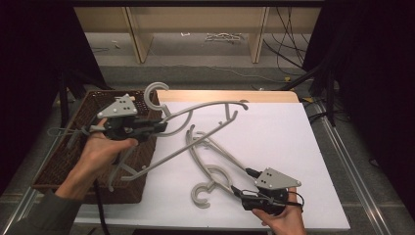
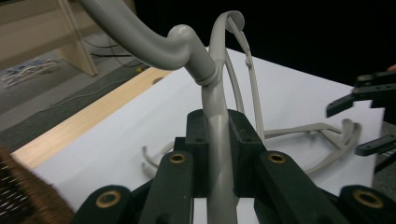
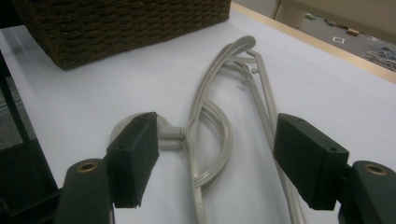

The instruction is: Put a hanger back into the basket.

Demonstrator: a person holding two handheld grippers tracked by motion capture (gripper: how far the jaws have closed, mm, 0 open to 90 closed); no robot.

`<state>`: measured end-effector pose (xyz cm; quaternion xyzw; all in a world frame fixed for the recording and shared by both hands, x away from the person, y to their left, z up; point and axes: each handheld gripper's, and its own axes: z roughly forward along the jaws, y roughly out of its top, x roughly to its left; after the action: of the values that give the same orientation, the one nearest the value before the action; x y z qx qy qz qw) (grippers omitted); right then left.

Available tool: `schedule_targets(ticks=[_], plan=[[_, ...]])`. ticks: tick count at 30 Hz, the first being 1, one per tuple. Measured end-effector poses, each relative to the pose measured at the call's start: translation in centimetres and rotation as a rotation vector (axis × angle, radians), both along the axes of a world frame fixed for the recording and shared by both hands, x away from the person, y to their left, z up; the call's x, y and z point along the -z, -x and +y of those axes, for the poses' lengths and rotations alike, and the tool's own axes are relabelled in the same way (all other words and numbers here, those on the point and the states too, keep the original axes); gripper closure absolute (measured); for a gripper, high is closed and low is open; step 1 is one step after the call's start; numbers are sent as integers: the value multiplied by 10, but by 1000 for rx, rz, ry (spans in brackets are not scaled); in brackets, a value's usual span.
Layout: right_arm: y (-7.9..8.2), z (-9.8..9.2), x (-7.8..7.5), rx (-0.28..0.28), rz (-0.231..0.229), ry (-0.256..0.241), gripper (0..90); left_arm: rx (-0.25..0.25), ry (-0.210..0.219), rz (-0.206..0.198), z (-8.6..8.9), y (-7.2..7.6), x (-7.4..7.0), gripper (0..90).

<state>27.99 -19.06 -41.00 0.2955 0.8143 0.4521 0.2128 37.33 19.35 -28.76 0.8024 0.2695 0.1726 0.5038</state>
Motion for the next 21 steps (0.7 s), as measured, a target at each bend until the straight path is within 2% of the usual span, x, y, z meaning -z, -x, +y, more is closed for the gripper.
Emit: schedule_targets(ticks=[3, 4, 5, 6, 7, 11, 12, 18, 21], plan=[[0, 1, 2, 8, -1, -3, 319, -45, 5, -1, 17, -6, 0, 802], [-1, 0, 3, 4, 5, 5, 318, -69, 12, -9, 28, -10, 1, 802], [-1, 0, 3, 4, 5, 5, 318, -69, 12, -9, 28, -10, 1, 801], [-1, 1, 4, 9, 1, 2, 318, -101, 14, -23, 40, -15, 2, 802], [-1, 1, 4, 9, 1, 2, 318, -101, 14, -23, 40, -15, 2, 801], [-1, 0, 5, 3, 15, 8, 315, -161, 19, -38, 70, -26, 6, 801], [-1, 0, 5, 3, 15, 8, 315, -161, 19, -38, 70, -26, 6, 801], [-3, 0, 7, 7, 19, 16, 315, -212, 21, -71, 110, -32, 11, 801], [-3, 0, 7, 7, 22, 14, 315, -225, 13, -73, 118, -31, 13, 802]])
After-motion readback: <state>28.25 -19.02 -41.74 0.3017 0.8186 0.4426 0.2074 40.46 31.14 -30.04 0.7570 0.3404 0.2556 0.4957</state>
